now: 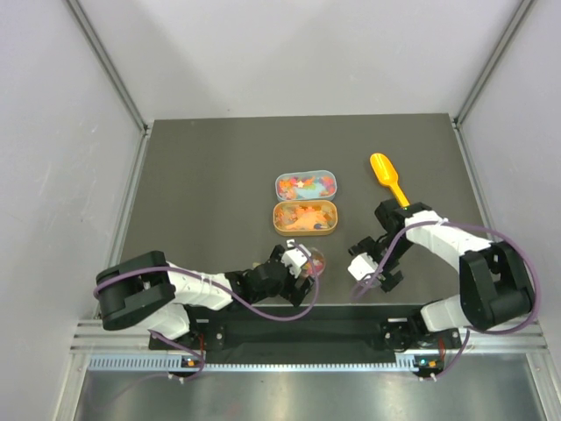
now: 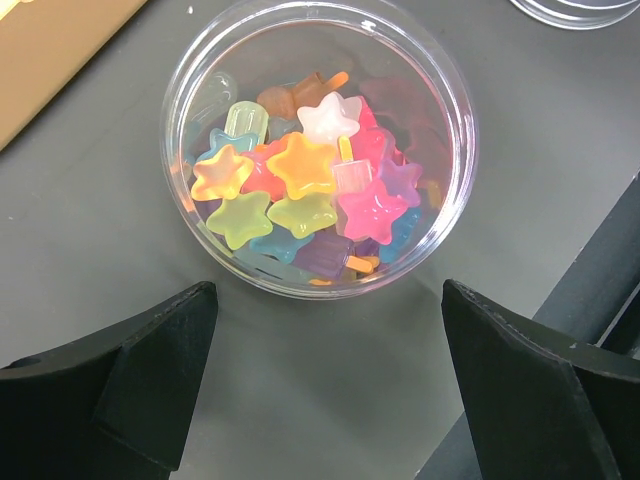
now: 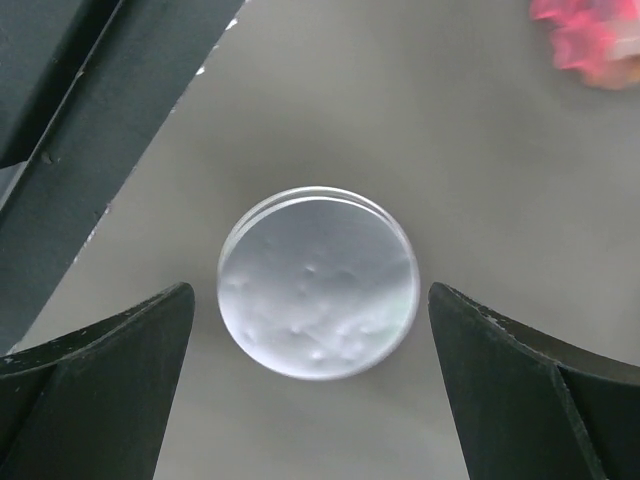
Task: Pack the candies
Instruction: Pick up the bottle lid at the center of the board.
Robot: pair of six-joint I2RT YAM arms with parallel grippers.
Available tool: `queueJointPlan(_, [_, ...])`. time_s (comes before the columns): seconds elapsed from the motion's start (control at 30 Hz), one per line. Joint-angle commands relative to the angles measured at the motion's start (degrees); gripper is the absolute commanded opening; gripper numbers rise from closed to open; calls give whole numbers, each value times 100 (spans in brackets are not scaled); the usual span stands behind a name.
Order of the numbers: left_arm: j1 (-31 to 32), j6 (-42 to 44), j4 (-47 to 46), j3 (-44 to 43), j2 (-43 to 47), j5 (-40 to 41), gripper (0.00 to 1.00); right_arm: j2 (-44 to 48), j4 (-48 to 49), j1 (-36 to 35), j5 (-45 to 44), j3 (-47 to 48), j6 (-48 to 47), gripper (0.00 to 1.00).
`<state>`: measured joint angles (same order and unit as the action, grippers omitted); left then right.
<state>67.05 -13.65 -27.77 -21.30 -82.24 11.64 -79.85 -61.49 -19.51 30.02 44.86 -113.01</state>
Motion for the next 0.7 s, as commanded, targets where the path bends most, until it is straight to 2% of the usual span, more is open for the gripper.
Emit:
queueJointPlan(0.0, [-43,20,852,117,-82,-74,98,-39,295,-62,-22,-241,-626,100])
queueJointPlan(0.5, [-42,20,834,100,-213,-241,97,-470,709,61,-136,-92,-98,99])
queueJointPlan(0.6, [-42,20,843,82,-197,-250,97,-514,692,96,-224,-65,-37,94])
queueJointPlan(0.63, [-43,20,843,91,-196,-267,97,-514,691,105,-233,-39,7,90])
queueJointPlan(0.67, [-34,29,843,91,-188,-259,97,-496,683,105,-251,22,146,81])
